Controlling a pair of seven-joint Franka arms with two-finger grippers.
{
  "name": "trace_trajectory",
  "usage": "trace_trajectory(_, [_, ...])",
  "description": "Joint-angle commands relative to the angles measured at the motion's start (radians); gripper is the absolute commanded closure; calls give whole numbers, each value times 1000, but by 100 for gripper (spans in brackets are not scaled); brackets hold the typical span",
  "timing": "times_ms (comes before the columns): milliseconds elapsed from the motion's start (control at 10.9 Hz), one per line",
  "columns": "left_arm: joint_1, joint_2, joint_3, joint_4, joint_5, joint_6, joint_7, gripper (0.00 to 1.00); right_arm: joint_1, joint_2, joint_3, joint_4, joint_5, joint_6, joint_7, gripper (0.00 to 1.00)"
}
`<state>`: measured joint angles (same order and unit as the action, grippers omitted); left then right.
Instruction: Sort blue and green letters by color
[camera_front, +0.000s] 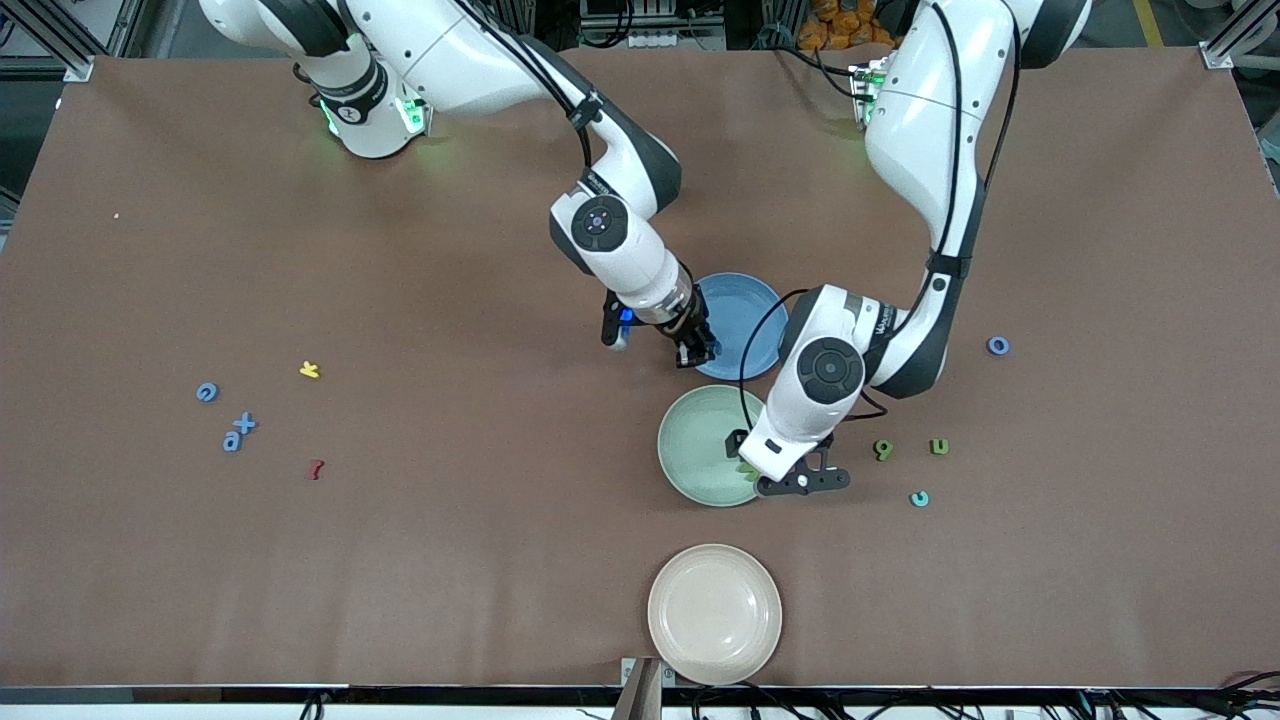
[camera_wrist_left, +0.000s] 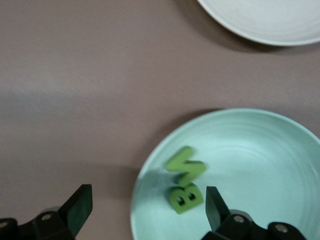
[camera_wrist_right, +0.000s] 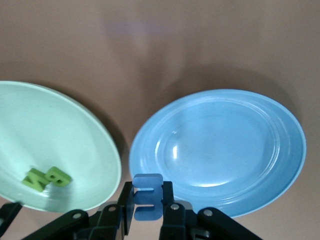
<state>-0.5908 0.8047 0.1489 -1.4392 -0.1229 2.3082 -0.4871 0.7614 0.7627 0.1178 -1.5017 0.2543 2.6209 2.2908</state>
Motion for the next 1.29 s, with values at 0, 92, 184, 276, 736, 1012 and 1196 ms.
trace_trajectory(0, [112, -41, -32, -12, 58, -59, 140, 0, 61, 36, -29, 31, 5, 36, 65, 36])
trace_trajectory(92, [161, -50, -49, -12, 74, -93, 181, 0, 75, 36, -29, 29, -1, 33, 68, 0])
trace_trajectory(184, [201, -56, -57, -12, 119, -110, 195, 0, 75, 36, -29, 29, -12, 33, 67, 0])
trace_trajectory(276, [244, -55, -75, -14, 171, -119, 196, 0, 75, 36, -30, 28, -21, 28, 65, 0])
trace_trajectory(736, [477, -61, -221, -93, 341, -119, 242, 0, -5, 15, -43, 20, -170, -164, -90, 0])
trace_trajectory(1012, [528, -97, -256, -180, 376, -89, 242, 0, -120, 10, -44, 17, -171, -223, -320, 0])
trace_trajectory(1196, [558, -133, -256, -280, 381, 8, 251, 0, -180, -8, -49, 15, -173, -298, -462, 0])
